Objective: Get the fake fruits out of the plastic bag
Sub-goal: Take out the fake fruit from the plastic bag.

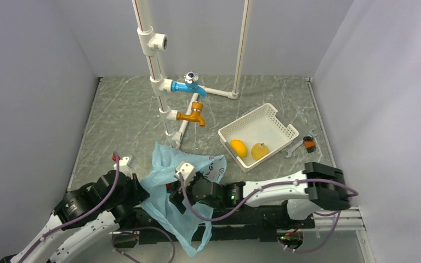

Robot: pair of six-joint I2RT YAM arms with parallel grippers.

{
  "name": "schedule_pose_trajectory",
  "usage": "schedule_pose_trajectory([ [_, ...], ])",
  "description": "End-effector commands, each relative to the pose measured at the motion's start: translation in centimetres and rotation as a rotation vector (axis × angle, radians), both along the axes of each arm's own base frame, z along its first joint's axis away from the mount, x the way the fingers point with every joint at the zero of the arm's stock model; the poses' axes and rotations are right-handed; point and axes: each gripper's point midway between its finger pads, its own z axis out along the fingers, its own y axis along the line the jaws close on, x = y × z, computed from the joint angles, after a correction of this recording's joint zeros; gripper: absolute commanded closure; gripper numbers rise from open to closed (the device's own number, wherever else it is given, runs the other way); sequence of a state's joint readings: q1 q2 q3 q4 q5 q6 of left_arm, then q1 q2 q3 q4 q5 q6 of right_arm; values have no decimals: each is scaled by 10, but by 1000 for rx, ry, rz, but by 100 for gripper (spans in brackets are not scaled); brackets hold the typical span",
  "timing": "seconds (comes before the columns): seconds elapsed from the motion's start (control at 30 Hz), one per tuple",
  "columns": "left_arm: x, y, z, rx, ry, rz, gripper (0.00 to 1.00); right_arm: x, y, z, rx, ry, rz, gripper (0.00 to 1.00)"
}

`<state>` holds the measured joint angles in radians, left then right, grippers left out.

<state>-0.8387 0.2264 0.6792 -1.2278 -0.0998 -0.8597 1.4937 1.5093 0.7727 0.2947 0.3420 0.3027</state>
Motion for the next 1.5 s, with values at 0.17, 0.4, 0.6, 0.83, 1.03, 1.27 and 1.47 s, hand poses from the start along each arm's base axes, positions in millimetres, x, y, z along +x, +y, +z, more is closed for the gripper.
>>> schedule_pose_trajectory([
  [0.17, 0, -1, -12, 62, 66, 0, 100, 6, -14, 39, 91, -23, -16, 7],
  [0.4, -1, -1, -13, 60, 69, -2, 100, 23, -1, 2, -4, -66, -99, 40],
  [0.6, 0, -1, -13, 58, 66, 5, 100, 48, -7, -13, -39, -54, -258, 40],
  [0.83, -1, -3, -16, 75, 81, -13, 100, 55, 0, -15, -8, -17, -303, 39],
  [1.03, 0, -4, -15, 68, 75, -14, 100, 63, 7, -29, -32, 23, -304, 36],
  [1.27, 0, -4, -13, 57, 65, -12, 100, 68, -2, -62, -124, 58, -340, 28],
  [1.47, -1, -4, -13, 57, 64, -13, 100, 61, -9, -87, -177, 108, -335, 34],
])
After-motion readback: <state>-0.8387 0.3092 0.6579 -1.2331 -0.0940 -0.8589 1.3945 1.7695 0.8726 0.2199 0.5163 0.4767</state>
